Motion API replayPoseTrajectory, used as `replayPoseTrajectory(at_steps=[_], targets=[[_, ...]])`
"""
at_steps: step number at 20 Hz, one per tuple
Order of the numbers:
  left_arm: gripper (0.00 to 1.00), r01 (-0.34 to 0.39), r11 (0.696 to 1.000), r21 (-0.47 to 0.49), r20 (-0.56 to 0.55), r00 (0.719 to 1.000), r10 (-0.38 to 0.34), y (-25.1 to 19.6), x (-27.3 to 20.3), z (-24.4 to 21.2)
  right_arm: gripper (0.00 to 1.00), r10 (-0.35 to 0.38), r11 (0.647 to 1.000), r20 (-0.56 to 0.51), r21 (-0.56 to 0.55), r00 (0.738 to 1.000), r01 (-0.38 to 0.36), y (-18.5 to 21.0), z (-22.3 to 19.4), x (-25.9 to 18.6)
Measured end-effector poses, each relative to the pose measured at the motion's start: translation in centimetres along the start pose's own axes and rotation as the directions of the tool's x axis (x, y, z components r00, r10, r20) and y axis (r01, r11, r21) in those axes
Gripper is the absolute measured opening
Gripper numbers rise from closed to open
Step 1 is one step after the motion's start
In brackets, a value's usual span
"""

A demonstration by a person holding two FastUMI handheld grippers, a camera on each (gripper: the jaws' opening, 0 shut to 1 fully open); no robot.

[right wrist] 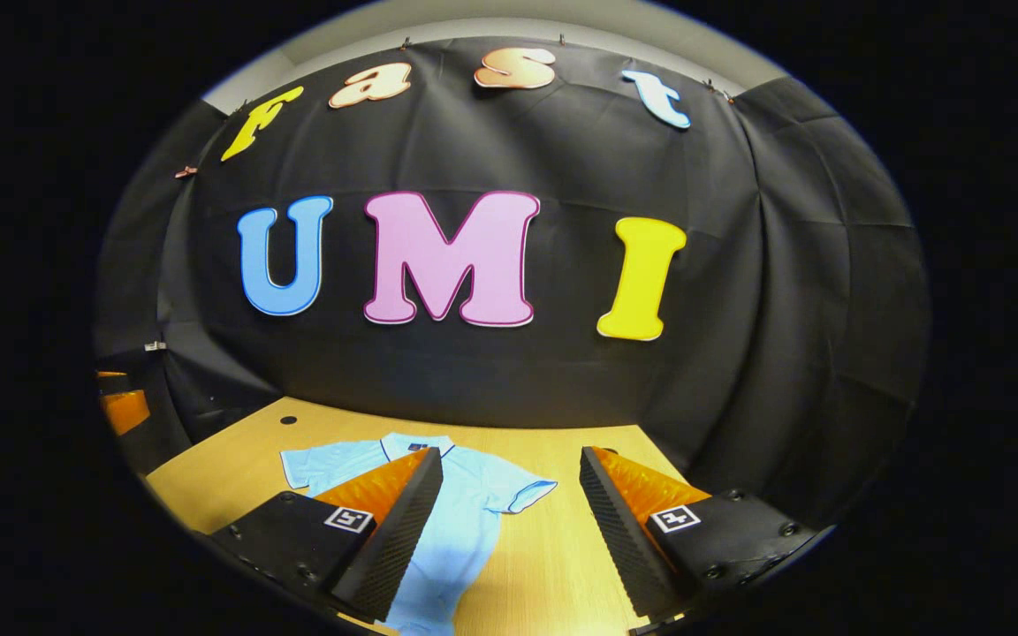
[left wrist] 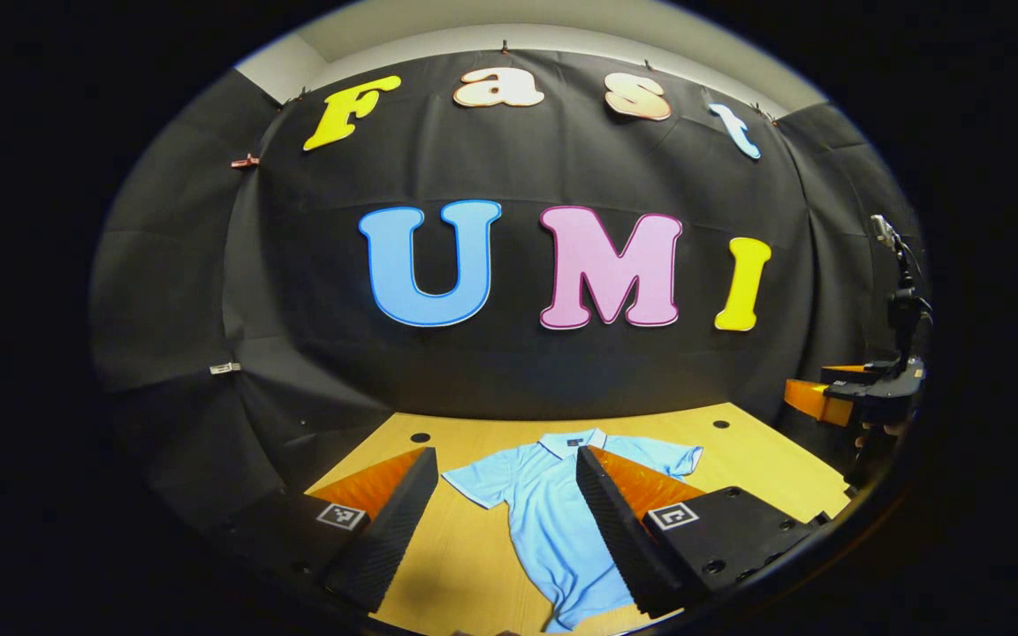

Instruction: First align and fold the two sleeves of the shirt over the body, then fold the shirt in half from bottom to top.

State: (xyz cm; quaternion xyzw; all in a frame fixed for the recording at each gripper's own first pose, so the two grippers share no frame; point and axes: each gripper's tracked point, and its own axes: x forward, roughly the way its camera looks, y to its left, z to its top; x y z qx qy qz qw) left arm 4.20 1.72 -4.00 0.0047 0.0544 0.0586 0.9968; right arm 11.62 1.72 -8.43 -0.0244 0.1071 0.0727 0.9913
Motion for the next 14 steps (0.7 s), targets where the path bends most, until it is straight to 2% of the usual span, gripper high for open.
replayPoseTrajectory(at_steps=[4, 9, 14], targets=[[1.00, -0.048, 0.999, -0.002, -0.020, 0.999, 0.048, 0.5, 1.0, -0.6, 0.98, 0.023, 0.998, -0.088, 0.053, 0.996, -0.018, -0.6, -2.3, 4.4], [1.00, -0.118, 0.993, 0.005, -0.064, 0.991, 0.118, 1.0, 2.5, -2.2, 0.98, 0.040, 0.999, -0.160, 0.036, 0.986, -0.035, -1.7, -5.0, 10.2], [1.00, -0.177, 0.984, -0.004, -0.092, 0.980, 0.176, 1.1, 4.4, -3.3, 0.98, 0.036, 0.996, -0.300, 0.092, 0.953, -0.009, -2.8, -9.9, 15.9]])
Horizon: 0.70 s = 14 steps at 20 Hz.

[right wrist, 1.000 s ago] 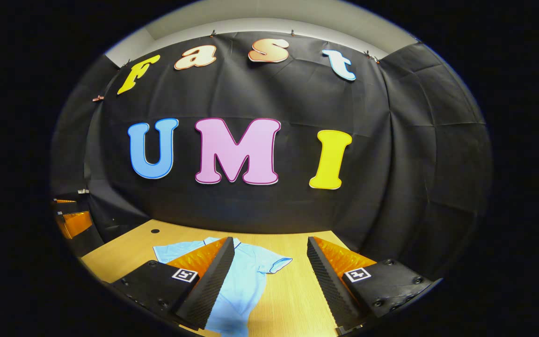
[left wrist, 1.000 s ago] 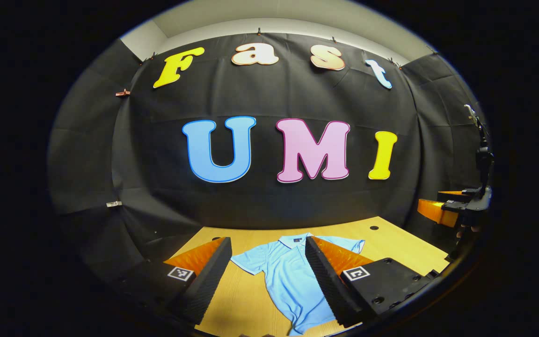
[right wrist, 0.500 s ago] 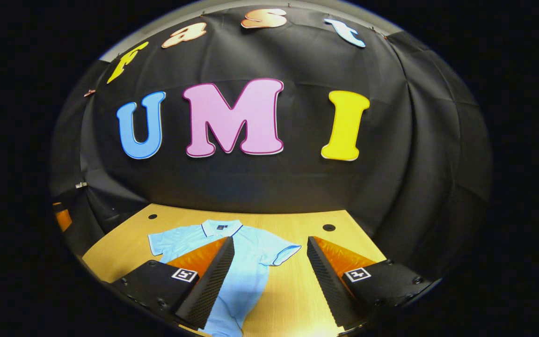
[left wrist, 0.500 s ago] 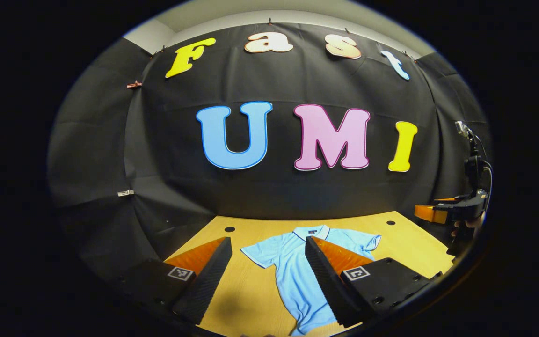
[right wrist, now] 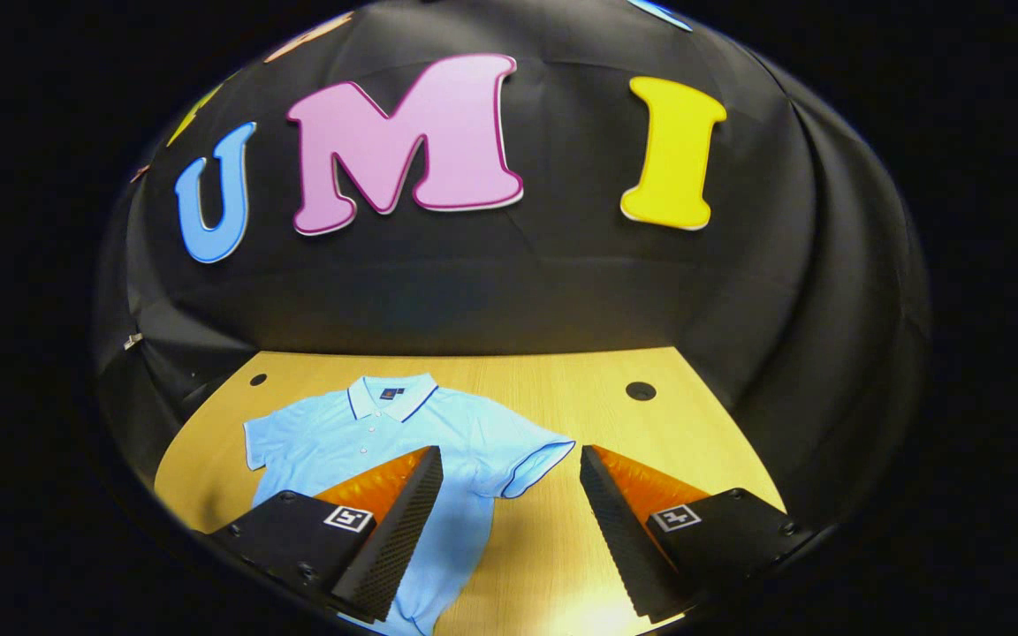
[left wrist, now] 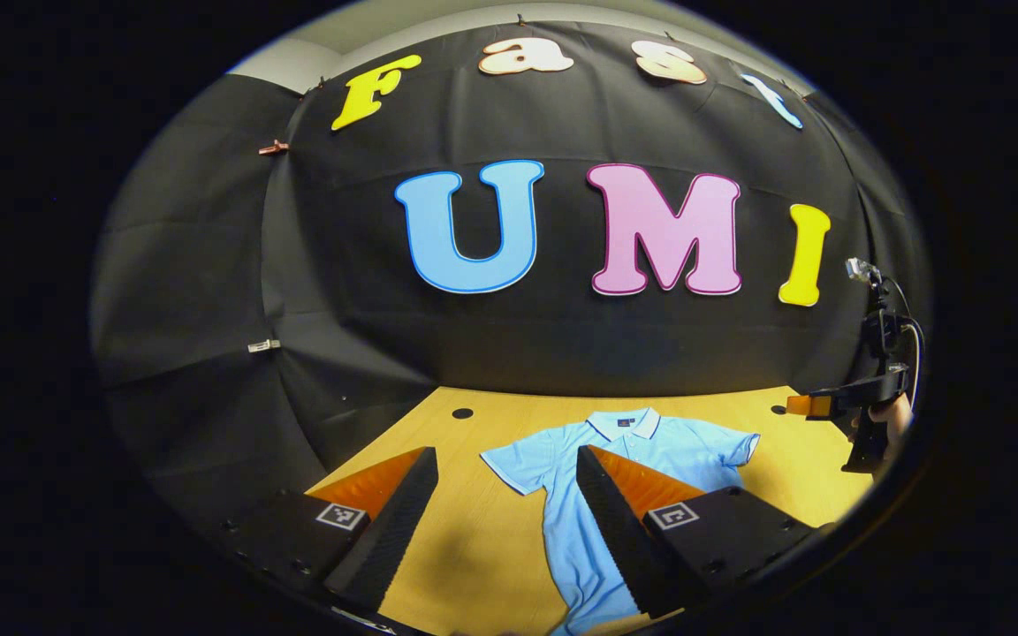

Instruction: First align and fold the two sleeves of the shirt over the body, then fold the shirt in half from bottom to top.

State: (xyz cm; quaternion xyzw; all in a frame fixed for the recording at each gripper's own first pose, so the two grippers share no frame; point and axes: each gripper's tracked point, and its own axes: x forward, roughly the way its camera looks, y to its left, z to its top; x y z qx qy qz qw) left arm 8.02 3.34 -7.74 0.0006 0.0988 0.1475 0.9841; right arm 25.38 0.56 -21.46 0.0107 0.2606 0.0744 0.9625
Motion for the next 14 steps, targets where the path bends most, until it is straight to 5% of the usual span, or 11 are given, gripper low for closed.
replayPoseTrajectory(at_steps=[14], targets=[[1.00, -0.048, 0.999, 0.005, -0.104, 0.993, 0.048, -2.4, 5.3, -3.2, 0.98, -0.116, 0.982, -0.291, 0.108, 0.950, 0.154, -4.9, -6.4, 15.8]])
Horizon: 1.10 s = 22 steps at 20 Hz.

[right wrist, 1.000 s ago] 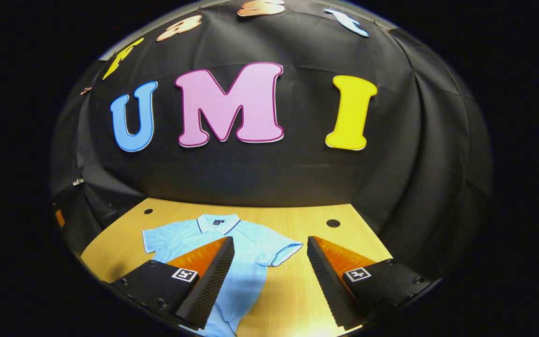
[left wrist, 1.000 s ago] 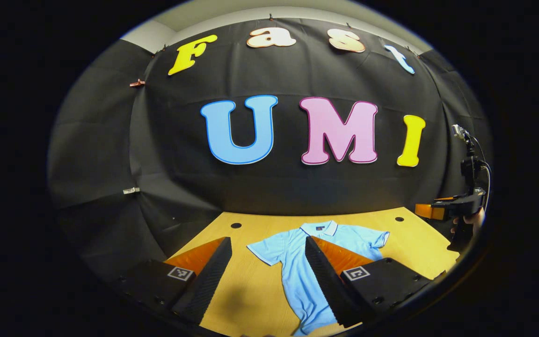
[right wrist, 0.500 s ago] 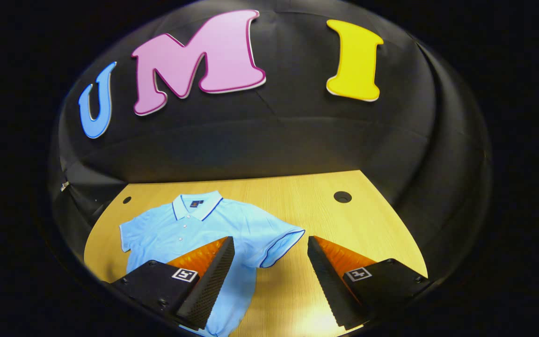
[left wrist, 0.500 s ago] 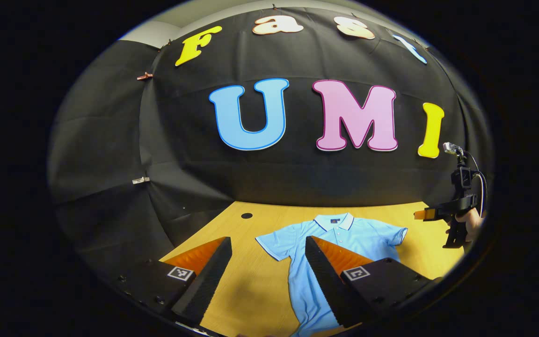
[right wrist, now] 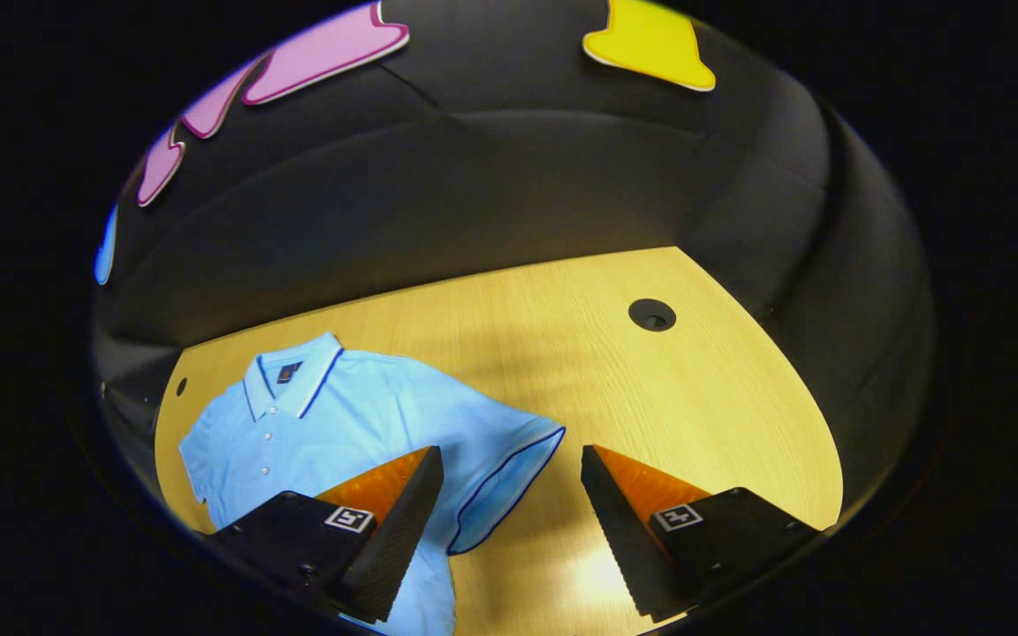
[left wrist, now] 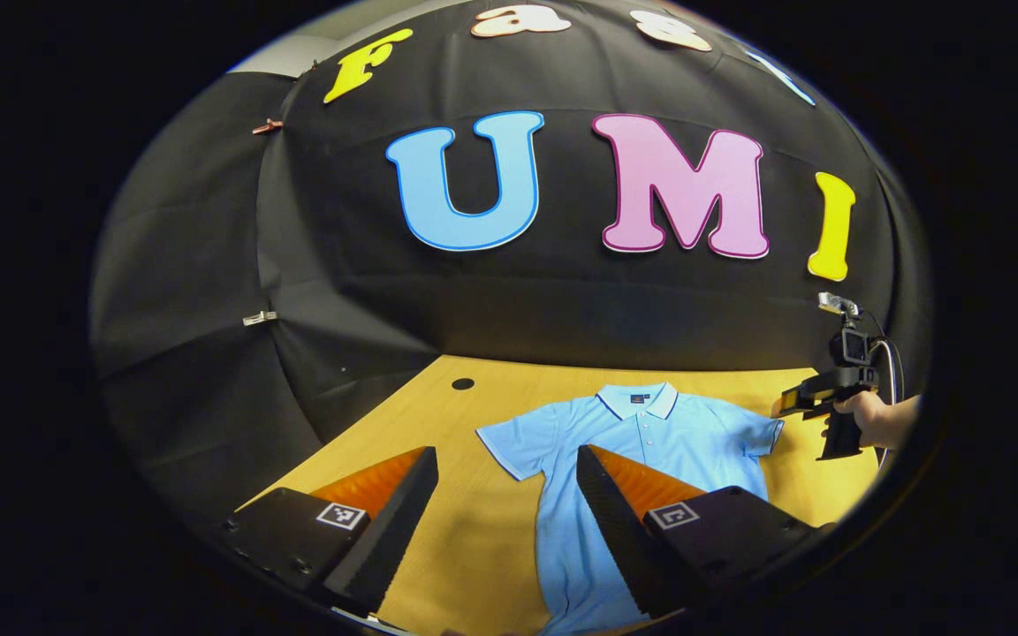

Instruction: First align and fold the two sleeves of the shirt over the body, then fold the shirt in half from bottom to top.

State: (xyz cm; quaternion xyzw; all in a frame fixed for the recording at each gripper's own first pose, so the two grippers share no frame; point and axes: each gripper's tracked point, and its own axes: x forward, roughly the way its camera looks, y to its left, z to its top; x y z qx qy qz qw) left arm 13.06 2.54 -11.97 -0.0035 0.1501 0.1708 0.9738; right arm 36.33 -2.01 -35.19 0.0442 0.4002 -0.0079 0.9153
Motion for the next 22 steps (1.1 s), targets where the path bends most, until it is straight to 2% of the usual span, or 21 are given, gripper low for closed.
replayPoseTrajectory(at_steps=[5, 7, 8, 9, 12, 13, 14, 15, 17, 18, 19, 22], targets=[[1.00, -0.002, 1.000, -0.013, -0.010, 1.000, 0.002, 0.1, 0.7, -0.1, 0.98, -0.029, 1.000, -0.041, 0.007, 0.999, 0.030, -0.4, -1.1, 3.3], [1.00, -0.005, 1.000, -0.008, -0.014, 1.000, 0.005, 0.2, 0.7, -0.2, 0.95, -0.028, 1.000, -0.054, 0.006, 0.998, 0.029, -0.3, -1.5, 3.7], [1.00, -0.005, 1.000, -0.008, -0.013, 1.000, 0.005, 0.3, 0.7, -0.3, 0.91, -0.022, 1.000, -0.063, 0.004, 0.998, 0.022, -0.1, -1.9, 3.9], [1.00, -0.006, 1.000, -0.008, -0.014, 1.000, 0.006, 0.4, 0.7, -0.3, 0.82, -0.021, 1.000, -0.075, -0.004, 0.997, 0.021, -0.2, -2.4, 4.1], [1.00, -0.014, 1.000, -0.003, -0.019, 1.000, 0.013, 0.7, 0.6, -0.9, 0.74, -0.044, 0.998, -0.064, -0.057, 0.997, 0.040, -0.6, -2.4, 4.1], [1.00, -0.015, 1.000, -0.004, -0.022, 1.000, 0.014, 0.7, 0.6, -1.1, 0.53, -0.033, 0.998, -0.054, -0.063, 0.998, 0.029, -0.4, -2.2, 4.4], [1.00, -0.015, 1.000, -0.004, -0.027, 1.000, 0.015, 0.8, 0.5, -1.4, 0.48, -0.025, 0.998, -0.054, -0.063, 0.998, 0.022, 0.1, -2.4, 4.4], [1.00, -0.017, 1.000, -0.002, -0.031, 0.999, 0.017, 0.9, 0.4, -1.7, 0.39, -0.022, 0.998, -0.052, -0.064, 0.998, 0.019, 0.3, -2.2, 4.5], [1.00, -0.023, 1.000, 0.010, -0.040, 0.999, 0.023, 0.9, 0.5, -2.1, 0.11, -0.029, 0.997, -0.046, -0.078, 0.999, 0.025, 0.5, -1.8, 4.4], [1.00, -0.024, 1.000, 0.016, -0.040, 0.999, 0.025, 1.0, 0.3, -2.4, 0.11, -0.029, 0.995, -0.038, -0.093, 0.999, 0.025, 0.7, -1.9, 4.3], [1.00, -0.023, 1.000, 0.017, -0.041, 0.999, 0.023, 0.9, 0.2, -2.5, 0.06, -0.027, 0.993, -0.031, -0.113, 0.999, 0.023, 0.7, -1.8, 4.4], [0.99, -0.026, 1.000, 0.016, -0.044, 0.999, 0.026, 1.0, 0.0, -2.9, 0.06, -0.017, 0.988, 0.005, -0.154, 1.000, 0.018, 1.1, -0.9, 3.9]])
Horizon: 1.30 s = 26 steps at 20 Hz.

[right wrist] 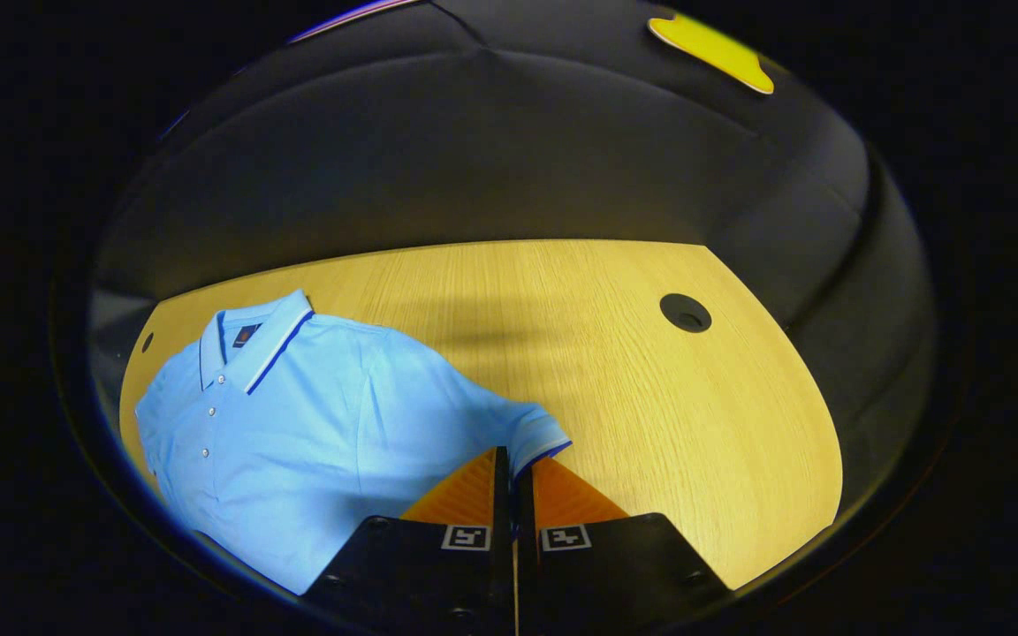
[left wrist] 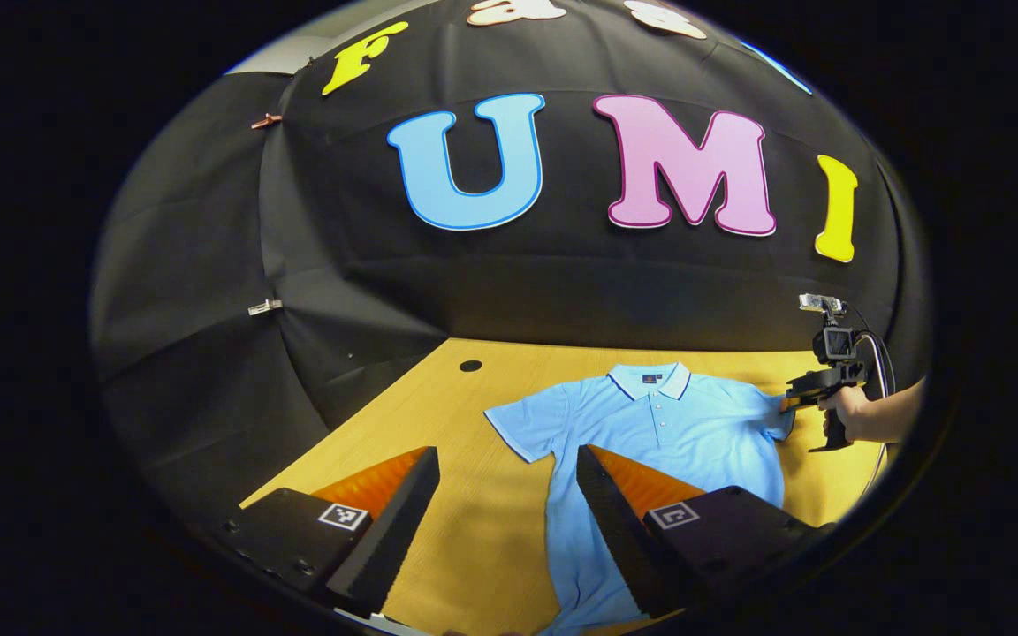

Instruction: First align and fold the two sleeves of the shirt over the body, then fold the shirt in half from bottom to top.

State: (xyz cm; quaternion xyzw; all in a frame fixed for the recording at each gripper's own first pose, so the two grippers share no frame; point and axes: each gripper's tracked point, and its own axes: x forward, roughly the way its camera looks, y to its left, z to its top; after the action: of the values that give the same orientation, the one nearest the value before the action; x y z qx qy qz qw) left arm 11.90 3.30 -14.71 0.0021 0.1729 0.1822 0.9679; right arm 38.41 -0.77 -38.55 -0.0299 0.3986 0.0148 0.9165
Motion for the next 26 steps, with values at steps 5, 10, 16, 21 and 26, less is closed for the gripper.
replayPoseTrajectory(at_steps=[5, 10, 16, 21, 26], targets=[[0.99, -0.001, 1.000, 0.020, 0.025, 1.000, 0.001, 0.0, -0.6, 0.2, 0.06, 0.016, 0.997, 0.053, -0.081, 0.998, -0.012, 1.1, 3.0, -1.4], [0.99, -0.011, 1.000, 0.027, 0.040, 0.999, 0.010, 0.2, -1.1, 0.9, 0.06, 0.081, 0.980, 0.117, -0.192, 0.990, -0.057, 5.5, 5.7, -3.3], [0.99, -0.049, 0.999, 0.023, 0.044, 0.998, 0.048, 1.8, -2.5, 1.1, 0.06, 0.218, 0.919, 0.106, -0.357, 0.970, -0.168, 14.7, 5.0, -4.8], [0.99, -0.055, 0.998, 0.017, 0.031, 0.998, 0.054, 2.8, -4.2, 0.8, 0.06, 0.302, 0.878, 0.027, -0.398, 0.953, -0.267, 21.2, 1.8, -5.5], [0.99, -0.039, 0.999, -0.021, -0.005, 0.999, 0.039, 3.0, -3.5, -0.4, 0.18, 0.423, 0.845, -0.016, -0.355, 0.906, -0.400, 26.4, 0.1, -7.3]])
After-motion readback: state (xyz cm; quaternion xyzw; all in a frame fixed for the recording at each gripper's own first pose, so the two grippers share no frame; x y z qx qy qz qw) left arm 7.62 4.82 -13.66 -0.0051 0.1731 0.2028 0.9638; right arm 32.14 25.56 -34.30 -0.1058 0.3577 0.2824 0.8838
